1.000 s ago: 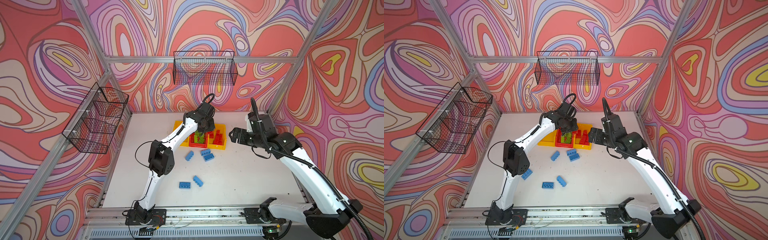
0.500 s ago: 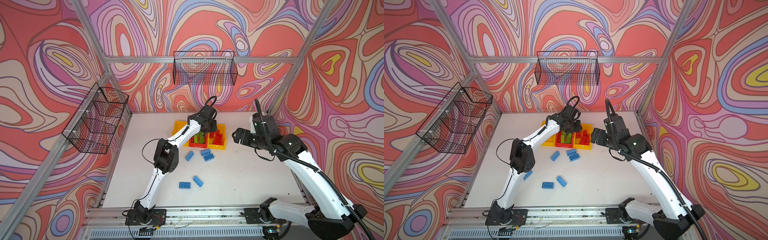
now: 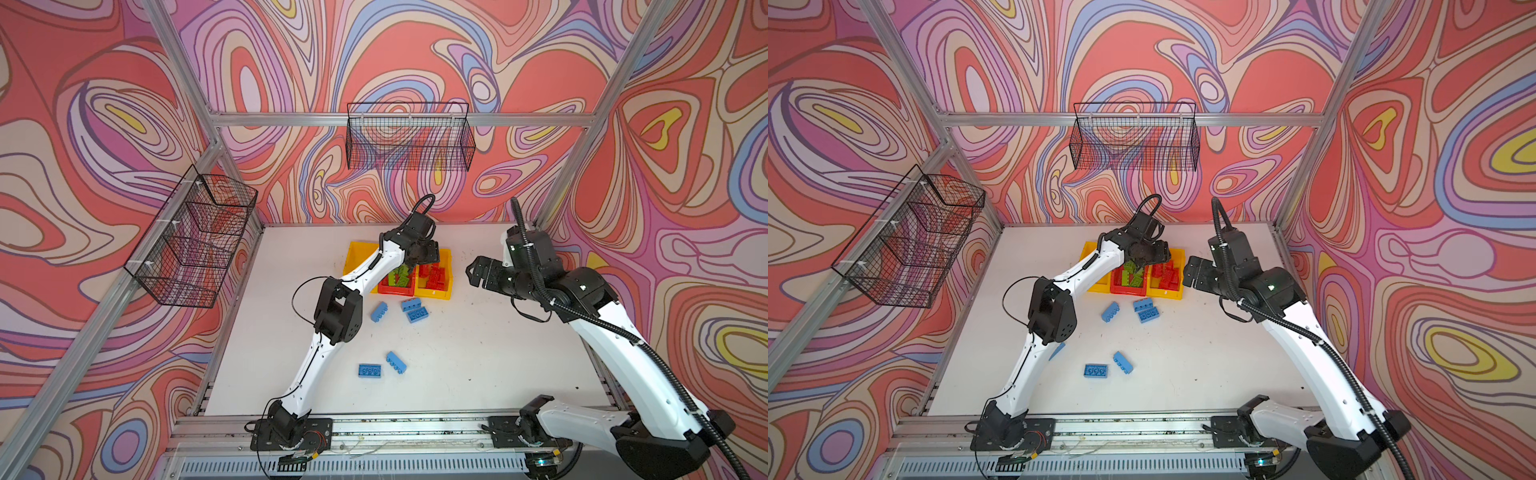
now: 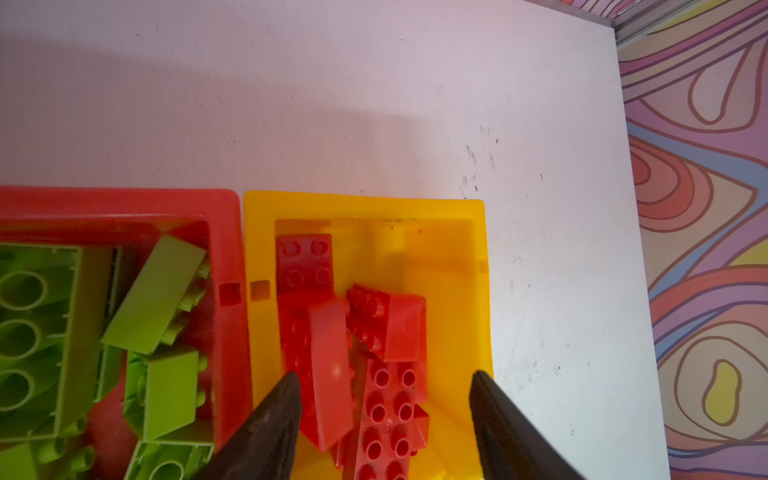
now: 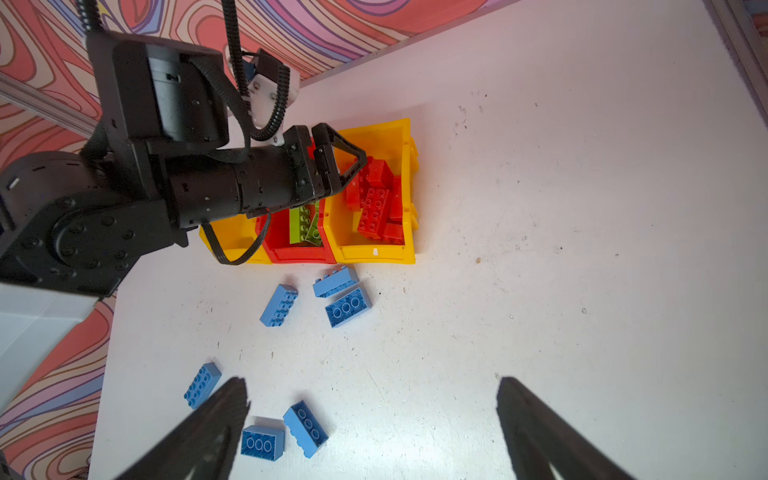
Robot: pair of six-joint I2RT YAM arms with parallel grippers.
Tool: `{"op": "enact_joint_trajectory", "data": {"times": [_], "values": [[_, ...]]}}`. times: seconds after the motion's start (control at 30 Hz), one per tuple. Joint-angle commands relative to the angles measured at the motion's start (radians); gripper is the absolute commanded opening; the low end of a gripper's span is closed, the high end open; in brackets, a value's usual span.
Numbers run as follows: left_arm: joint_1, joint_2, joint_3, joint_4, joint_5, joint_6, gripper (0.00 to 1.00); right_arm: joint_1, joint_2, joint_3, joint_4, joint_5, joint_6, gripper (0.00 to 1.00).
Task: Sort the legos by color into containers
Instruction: 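Move the left gripper to a blue brick beside the bins and grasp it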
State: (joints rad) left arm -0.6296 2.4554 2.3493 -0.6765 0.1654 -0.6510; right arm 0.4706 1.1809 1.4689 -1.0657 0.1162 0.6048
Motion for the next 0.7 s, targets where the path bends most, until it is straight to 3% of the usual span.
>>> {"op": "enact_joint_trajectory", "data": {"times": [0.0, 0.3, 0.67], "values": [[0.001, -0.012, 0.028, 0.012, -0.001, -0.009, 0.72, -0.001, -0.009, 0.005, -0.016, 0.02, 0.014, 0.98], [0.001, -0.191, -0.091, -0.001, -0.055, 0.006, 0.72, -0.001, 0.006, -0.011, 0.011, -0.001, -0.001, 0.98], [0.016, -0.608, -0.693, -0.036, -0.248, 0.142, 0.71, -0.001, 0.074, -0.008, 0.054, -0.092, -0.055, 0.98]]}}
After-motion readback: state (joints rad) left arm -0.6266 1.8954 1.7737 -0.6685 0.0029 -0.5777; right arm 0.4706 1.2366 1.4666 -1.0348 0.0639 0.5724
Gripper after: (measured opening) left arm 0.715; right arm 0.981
